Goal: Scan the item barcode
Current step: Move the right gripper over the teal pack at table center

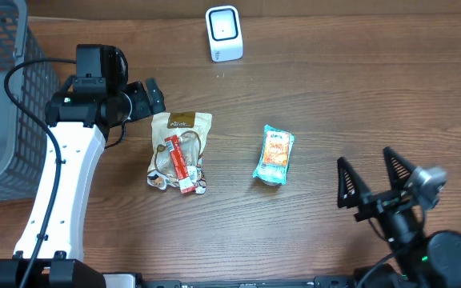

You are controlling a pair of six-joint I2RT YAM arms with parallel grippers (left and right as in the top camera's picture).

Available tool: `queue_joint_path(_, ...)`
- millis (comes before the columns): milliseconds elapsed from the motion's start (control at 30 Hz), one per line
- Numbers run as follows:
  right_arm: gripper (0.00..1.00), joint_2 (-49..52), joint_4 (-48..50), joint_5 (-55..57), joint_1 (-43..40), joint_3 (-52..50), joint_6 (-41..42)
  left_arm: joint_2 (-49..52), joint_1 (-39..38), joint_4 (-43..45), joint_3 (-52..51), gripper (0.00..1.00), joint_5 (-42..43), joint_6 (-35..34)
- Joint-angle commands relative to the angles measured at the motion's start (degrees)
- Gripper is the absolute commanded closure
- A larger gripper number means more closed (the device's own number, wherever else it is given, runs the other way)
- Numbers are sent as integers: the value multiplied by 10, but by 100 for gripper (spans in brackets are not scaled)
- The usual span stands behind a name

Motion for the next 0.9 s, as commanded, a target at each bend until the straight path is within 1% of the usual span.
queue_joint_path(0,0,119,-72,-2,-2,137,0,-4,2,1,4,0,-2,15)
queue_joint_path(33,0,140,-90,-7,-2,161,0,-4,2,1,4,0,-2,15)
queue_joint_path(167,0,296,-226,-55,-2,335,1,-4,2,1,4,0,-2,15)
queue_joint_path(233,0,355,-266,-89,-2,393,1,-4,2,1,4,0,-2,15)
queue_joint_path(300,0,396,-285,-128,-2,420,1,-4,2,1,4,0,-2,15)
queue_joint_path(433,0,463,-298,-222,-2,425,0,-4,2,1,4,0,-1,15)
queue_joint_path(467,2,476,-303,-230,-2,425,0,-4,2,1,4,0,-1,15)
queue_joint_path(500,14,490,-309,-233,-2,425,1,-4,2,1,4,0,-2,15)
queue_joint_path(533,30,507,-318,-233,-2,425,1,-4,2,1,4,0,-2,15)
queue_joint_path(600,47,538,-336,-233,-2,425,1,-4,2,1,4,0,-2,15)
queue_joint_path(633,51,552,-343,-233,-2,425,0,-4,2,1,4,0,-2,15)
queue_joint_path(700,60,582,-355,-233,-2,424,0,-4,2,1,4,0,-1,15)
queue_joint_path(733,62,598,-361,-233,-2,424,1,-4,2,1,4,0,-2,15)
queue_joint_path(867,62,637,-382,-233,-1,424,0,-4,2,1,4,0,-1,15)
